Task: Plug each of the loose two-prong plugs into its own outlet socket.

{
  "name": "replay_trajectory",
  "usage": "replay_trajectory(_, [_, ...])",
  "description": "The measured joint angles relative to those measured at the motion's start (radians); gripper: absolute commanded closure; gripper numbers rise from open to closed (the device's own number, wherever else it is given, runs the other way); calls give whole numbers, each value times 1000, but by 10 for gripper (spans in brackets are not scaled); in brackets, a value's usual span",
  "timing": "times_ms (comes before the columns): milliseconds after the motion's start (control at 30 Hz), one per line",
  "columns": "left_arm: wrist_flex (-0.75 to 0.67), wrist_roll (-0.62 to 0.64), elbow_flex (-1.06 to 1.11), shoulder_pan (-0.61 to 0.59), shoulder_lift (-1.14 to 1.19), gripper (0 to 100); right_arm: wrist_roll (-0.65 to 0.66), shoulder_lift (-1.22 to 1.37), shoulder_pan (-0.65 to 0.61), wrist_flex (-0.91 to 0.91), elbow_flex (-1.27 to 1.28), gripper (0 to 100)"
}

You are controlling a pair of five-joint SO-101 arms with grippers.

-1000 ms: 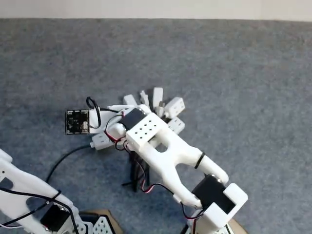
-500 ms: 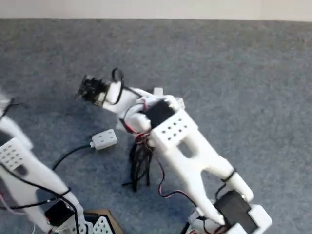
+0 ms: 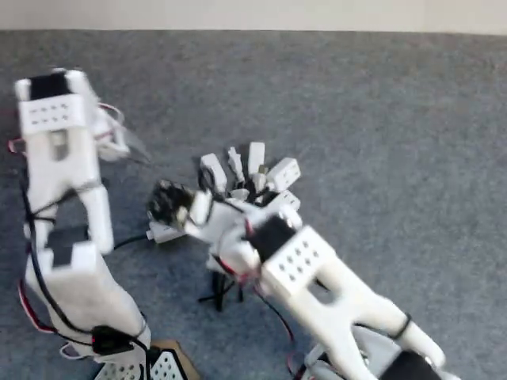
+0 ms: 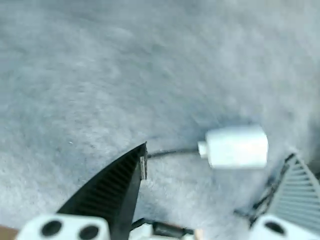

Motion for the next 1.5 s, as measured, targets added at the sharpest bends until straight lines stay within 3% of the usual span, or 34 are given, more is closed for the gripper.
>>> replay_trajectory(167, [-245, -135, 374, 69, -157, 680, -48, -187, -9, -104, 269, 992])
replay_trajectory(333, [-428, -183, 577, 112, -166, 680, -81, -222, -40, -161, 368, 992])
replay_trajectory(833, [-457, -384, 750, 130, -170, 683, -86, -232, -86, -170, 396, 992])
replay_trajectory(1033, [-606, -419, 867, 141, -176, 690, -86, -232, -86, -173, 396, 992])
replay_trajectory(1233, [-671, -497, 947, 216, -216, 900, -86, -232, -86, -173, 396, 992])
replay_trajectory(1500, [-565, -781, 1005, 245, -229, 947, -86, -232, -86, -173, 396, 992])
